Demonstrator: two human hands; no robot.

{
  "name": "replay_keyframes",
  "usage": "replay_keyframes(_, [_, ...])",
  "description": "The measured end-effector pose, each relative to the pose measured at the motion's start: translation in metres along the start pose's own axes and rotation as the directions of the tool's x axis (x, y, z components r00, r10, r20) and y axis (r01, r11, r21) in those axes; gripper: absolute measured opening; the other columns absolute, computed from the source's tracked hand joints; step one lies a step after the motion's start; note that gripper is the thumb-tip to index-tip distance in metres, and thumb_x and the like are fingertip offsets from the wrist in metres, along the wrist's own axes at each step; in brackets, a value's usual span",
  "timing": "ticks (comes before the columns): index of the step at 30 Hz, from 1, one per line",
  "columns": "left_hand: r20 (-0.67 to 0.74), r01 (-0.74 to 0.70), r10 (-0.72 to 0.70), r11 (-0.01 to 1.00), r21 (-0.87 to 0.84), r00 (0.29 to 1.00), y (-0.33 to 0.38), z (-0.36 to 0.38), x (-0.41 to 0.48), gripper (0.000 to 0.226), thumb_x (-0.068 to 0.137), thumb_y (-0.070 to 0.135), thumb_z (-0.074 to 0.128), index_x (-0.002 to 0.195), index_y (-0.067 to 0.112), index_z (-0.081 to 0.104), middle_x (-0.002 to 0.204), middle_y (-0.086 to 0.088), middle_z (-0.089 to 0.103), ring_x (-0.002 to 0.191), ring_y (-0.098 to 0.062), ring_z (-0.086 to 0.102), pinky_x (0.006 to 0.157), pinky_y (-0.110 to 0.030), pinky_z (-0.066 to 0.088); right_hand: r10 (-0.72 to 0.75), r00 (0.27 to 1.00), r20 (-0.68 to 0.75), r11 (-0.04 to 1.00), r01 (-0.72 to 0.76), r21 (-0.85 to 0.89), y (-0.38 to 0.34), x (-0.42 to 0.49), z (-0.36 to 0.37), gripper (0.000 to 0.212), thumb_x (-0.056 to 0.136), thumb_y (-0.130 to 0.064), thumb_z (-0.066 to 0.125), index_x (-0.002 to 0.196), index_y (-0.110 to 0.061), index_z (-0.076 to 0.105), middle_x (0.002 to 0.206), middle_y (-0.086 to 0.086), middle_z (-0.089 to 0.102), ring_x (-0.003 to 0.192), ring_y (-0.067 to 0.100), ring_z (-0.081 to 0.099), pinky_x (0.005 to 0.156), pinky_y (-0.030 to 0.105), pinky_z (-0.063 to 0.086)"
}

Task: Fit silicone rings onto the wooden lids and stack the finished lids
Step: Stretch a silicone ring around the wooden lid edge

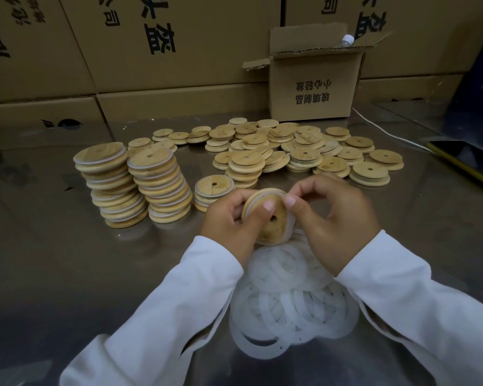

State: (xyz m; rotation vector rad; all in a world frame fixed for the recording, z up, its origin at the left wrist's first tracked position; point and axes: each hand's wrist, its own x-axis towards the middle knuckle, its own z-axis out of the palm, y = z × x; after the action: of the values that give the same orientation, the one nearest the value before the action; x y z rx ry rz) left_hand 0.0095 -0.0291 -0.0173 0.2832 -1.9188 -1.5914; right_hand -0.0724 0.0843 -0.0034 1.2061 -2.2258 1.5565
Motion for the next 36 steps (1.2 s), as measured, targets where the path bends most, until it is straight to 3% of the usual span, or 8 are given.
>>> replay_keyframes(5, [0.013, 0.004, -0.003, 1.000, -0.011, 1.000, -0.001, -0.001, 0.002, 0.010, 0.083, 0.013, 0.061, 0.088, 0.021, 0.064, 0.076, 0.005, 0.070, 0.074, -0.006, 0.066, 0.068, -0.018, 0.052, 0.056, 0.998, 0.028, 0.998, -0.056, -0.001, 0.001, 0.004, -0.005, 0.024, 0.082, -0.018, 0.063, 0.064, -0.032, 0.053, 0.081, -0.009, 0.057, 0.078, 0.002, 0.053, 0.071, 0.011, 0.038])
replay_keyframes(10, [0.025, 0.029, -0.027, 0.997, -0.066, 0.999, -0.001, -0.003, 0.005, 0.017, 0.073, 0.025, 0.062, 0.089, 0.019, 0.065, 0.080, -0.001, 0.070, 0.079, -0.016, 0.066, 0.075, -0.032, 0.053, 0.090, 0.995, 0.048, 0.996, -0.090, -0.014, 0.000, 0.008, -0.007, 0.021, 0.084, -0.018, 0.061, 0.067, -0.028, 0.055, 0.082, -0.005, 0.057, 0.077, 0.003, 0.052, 0.069, 0.008, 0.035])
replay_keyframes(16, [0.058, 0.166, -0.156, 0.941, -0.296, 0.986, -0.002, -0.004, 0.005, 0.030, 0.065, 0.026, 0.061, 0.092, 0.012, 0.066, 0.078, -0.004, 0.072, 0.077, -0.019, 0.068, 0.071, -0.032, 0.057, 0.053, 0.998, 0.042, 0.999, -0.053, 0.010, -0.003, 0.007, -0.007, 0.018, 0.084, -0.017, 0.061, 0.069, -0.027, 0.056, 0.080, -0.006, 0.058, 0.078, 0.006, 0.053, 0.070, 0.012, 0.038])
replay_keyframes(20, [0.040, 0.191, -0.187, 0.961, -0.201, 0.982, -0.003, -0.005, 0.002, 0.014, 0.077, 0.018, 0.062, 0.089, 0.016, 0.068, 0.077, -0.004, 0.072, 0.079, -0.021, 0.068, 0.071, -0.035, 0.058, 0.109, 0.994, 0.025, 0.988, -0.111, 0.105, 0.001, 0.003, -0.005, 0.017, 0.079, -0.018, 0.067, 0.066, -0.029, 0.061, 0.076, -0.006, 0.064, 0.074, 0.009, 0.058, 0.072, 0.021, 0.045])
replay_keyframes(25, [-0.045, 0.195, -0.208, 0.959, -0.204, 0.977, -0.004, -0.003, 0.003, 0.007, 0.083, 0.013, 0.062, 0.083, 0.013, 0.068, 0.074, -0.007, 0.072, 0.076, -0.025, 0.067, 0.076, -0.044, 0.055, 0.071, 0.997, 0.015, 0.990, -0.072, 0.123, 0.000, -0.002, 0.000, 0.006, 0.072, -0.026, 0.069, 0.071, -0.027, 0.063, 0.075, -0.011, 0.065, 0.073, 0.004, 0.060, 0.071, 0.016, 0.048])
replay_keyframes(29, [-0.063, 0.179, -0.199, 0.954, -0.240, 0.978, -0.004, -0.003, 0.004, 0.008, 0.083, 0.011, 0.062, 0.077, 0.013, 0.067, 0.068, -0.005, 0.071, 0.067, -0.019, 0.067, 0.070, -0.038, 0.056, 0.004, 1.000, 0.001, 1.000, -0.004, 0.024, -0.001, -0.002, 0.001, 0.006, 0.073, -0.021, 0.071, 0.073, -0.023, 0.065, 0.073, -0.015, 0.065, 0.073, -0.001, 0.059, 0.067, 0.007, 0.044])
replay_keyframes(36, [-0.042, 0.163, -0.178, 0.957, -0.240, 0.983, -0.005, -0.003, 0.005, 0.007, 0.082, 0.011, 0.062, 0.078, 0.014, 0.066, 0.069, -0.003, 0.071, 0.070, -0.019, 0.068, 0.069, -0.035, 0.057, 0.118, 0.993, -0.011, 0.992, -0.117, 0.040, 0.000, 0.001, -0.002, 0.014, 0.076, -0.024, 0.068, 0.064, -0.028, 0.063, 0.066, -0.015, 0.064, 0.069, -0.002, 0.058, 0.063, 0.005, 0.042])
